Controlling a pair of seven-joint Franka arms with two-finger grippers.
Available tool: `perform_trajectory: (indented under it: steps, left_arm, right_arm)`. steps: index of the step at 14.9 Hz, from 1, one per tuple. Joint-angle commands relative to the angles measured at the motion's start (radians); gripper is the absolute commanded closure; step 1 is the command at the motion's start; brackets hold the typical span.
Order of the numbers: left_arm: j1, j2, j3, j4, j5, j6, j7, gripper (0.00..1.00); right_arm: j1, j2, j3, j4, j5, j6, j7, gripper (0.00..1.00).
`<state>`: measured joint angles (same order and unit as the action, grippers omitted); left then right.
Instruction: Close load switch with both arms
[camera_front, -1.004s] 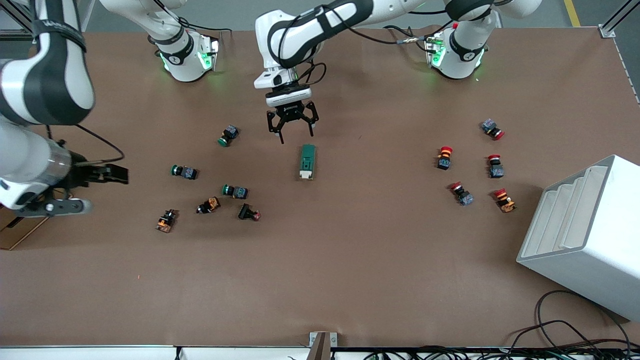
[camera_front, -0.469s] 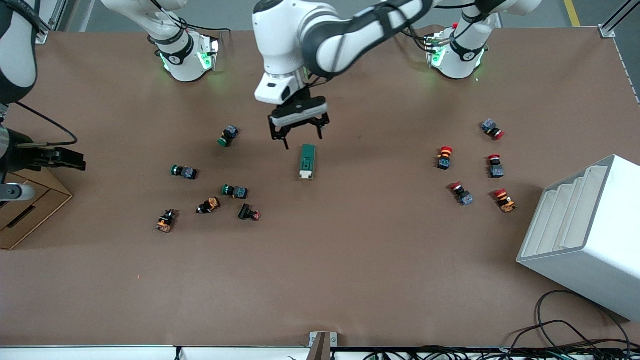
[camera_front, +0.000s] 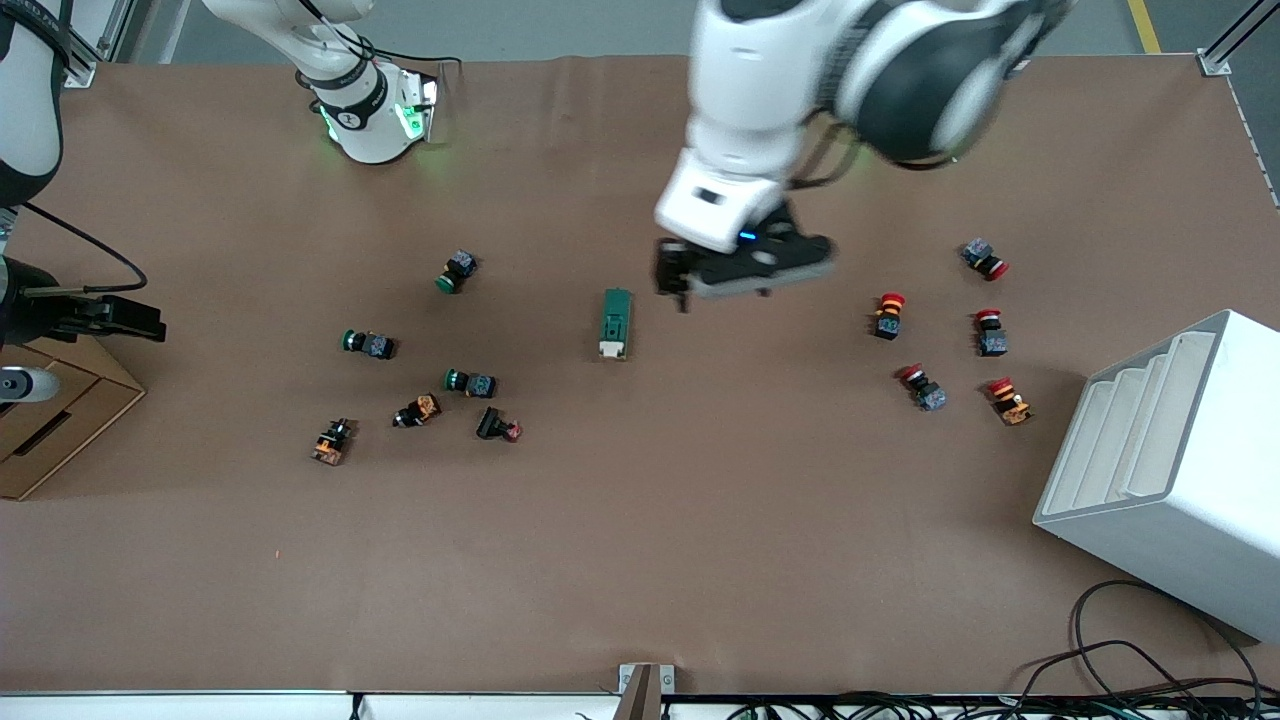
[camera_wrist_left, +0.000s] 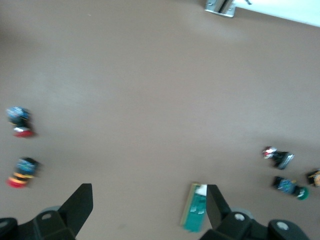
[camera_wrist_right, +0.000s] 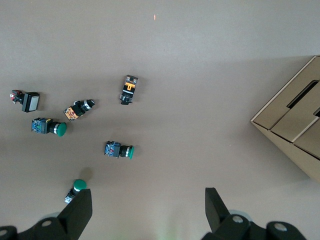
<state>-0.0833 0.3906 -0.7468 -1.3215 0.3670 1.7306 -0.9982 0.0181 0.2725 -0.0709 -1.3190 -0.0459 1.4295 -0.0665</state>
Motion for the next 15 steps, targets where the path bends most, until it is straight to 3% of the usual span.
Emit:
perform_trajectory:
  steps: [1, 5, 7, 12, 14, 15]
  left_arm:
    - [0.1, -0.024, -0.009, 0.036, -0.08, -0.084, 0.214, 0.0]
    - [0.285, -0.061, -0.008, 0.044, -0.169, -0.132, 0.504, 0.0]
    - [0.304, -0.111, 0.035, 0.042, -0.171, -0.158, 0.639, 0.0]
    - [0.075, -0.269, 0.528, -0.001, -0.293, -0.23, 0.942, 0.0]
    - [0.033, -0.321, 0.659, -0.05, -0.371, -0.26, 1.015, 0.0]
    - [0.03, -0.341, 0.681, -0.07, -0.388, -0.26, 1.026, 0.0]
  right_arm:
    - [-0.014, -0.009, 0.011, 0.011, 0.017, -0.072, 0.008, 0.0]
    - [-0.027, -0.059, 0.014, 0.004, 0.024, -0.084, 0.004, 0.0]
    - [-0.05, -0.084, 0.014, 0.0, 0.049, -0.086, -0.003, 0.0]
    - [-0.069, -0.119, 0.016, -0.011, 0.061, -0.095, -0.015, 0.0]
    - [-0.066, -0.145, 0.017, -0.037, 0.061, -0.093, -0.015, 0.0]
    - [-0.064, -0.162, 0.019, -0.051, 0.06, -0.093, -0.015, 0.0]
